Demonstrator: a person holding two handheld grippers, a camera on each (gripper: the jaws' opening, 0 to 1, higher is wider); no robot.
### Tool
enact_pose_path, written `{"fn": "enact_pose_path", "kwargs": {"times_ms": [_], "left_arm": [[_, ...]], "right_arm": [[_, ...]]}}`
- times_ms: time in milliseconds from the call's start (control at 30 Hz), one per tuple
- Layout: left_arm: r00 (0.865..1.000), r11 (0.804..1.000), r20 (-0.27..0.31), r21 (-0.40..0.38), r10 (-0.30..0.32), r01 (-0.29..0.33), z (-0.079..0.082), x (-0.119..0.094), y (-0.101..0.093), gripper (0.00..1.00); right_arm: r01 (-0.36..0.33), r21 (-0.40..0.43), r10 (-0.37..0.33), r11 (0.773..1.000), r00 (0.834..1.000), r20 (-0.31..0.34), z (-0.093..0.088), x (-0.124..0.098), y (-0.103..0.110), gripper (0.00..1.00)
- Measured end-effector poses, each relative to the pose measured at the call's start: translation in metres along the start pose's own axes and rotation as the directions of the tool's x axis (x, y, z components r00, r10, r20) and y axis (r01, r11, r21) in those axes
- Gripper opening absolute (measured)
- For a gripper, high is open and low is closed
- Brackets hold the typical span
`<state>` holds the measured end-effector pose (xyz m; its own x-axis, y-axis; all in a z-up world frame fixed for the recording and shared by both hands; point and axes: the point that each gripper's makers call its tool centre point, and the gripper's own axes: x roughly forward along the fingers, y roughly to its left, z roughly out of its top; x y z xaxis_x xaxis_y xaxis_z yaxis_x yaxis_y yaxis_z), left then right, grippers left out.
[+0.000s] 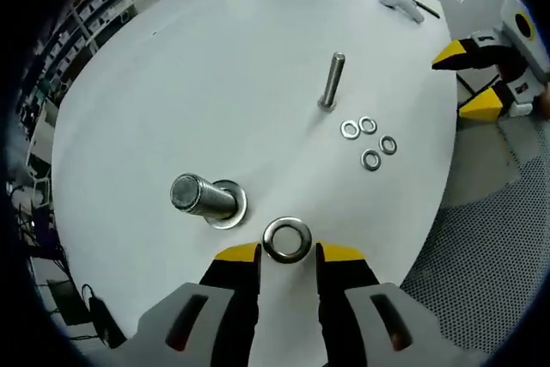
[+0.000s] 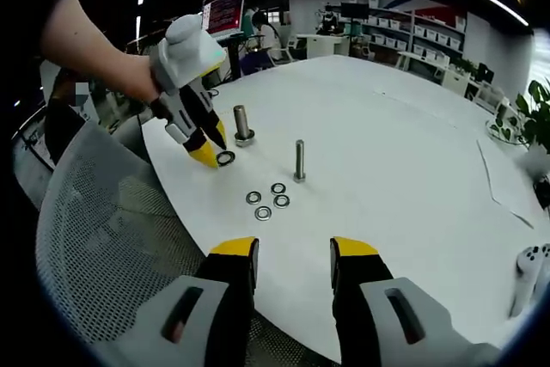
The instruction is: Place the washer onto the threaded stud by aligning its center hole with the stud, sliding it down to the base, and recovering from edge contact or off-axis alignment until the washer reaches the visible bottom stop.
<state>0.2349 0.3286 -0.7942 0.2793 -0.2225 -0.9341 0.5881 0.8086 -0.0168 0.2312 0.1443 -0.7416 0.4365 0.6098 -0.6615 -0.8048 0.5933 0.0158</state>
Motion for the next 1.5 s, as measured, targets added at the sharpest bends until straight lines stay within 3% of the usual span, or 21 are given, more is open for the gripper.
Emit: {"fn": "enact_pose_path", "kwargs": {"times_ms": [500, 867, 1200, 1500], "left_arm": [[1.000, 0.999, 0.006, 0.026, 0.018, -0.018, 0.001, 0.000, -0.001, 0.21], [0.997, 0.999, -0.074, 0.053, 0.005, -0.001, -0.030, -0.012, 0.008, 0.20], [0.985, 0.998, -0.172, 0.060, 0.007, 0.003, -0.050, -0.018, 0.013, 0.21], [0.980, 1.000, -0.199, 0.031, 0.008, -0.002, -0.051, -0.015, 0.014, 0.22]], "right_arm": [[0.005, 0.002, -0.005, 1.000, 1.000, -0.015, -0.003, 0.001, -0.001, 0.36], [0.004, 0.001, -0.004, 1.000, 1.000, -0.018, -0.003, 0.001, -0.001, 0.36], [0.003, 0.001, -0.003, 1.000, 1.000, -0.017, -0.004, 0.001, -0.001, 0.36], [0.002, 0.002, -0.002, 1.000, 1.000, -0.015, -0.003, 0.001, 0.000, 0.36]]}}
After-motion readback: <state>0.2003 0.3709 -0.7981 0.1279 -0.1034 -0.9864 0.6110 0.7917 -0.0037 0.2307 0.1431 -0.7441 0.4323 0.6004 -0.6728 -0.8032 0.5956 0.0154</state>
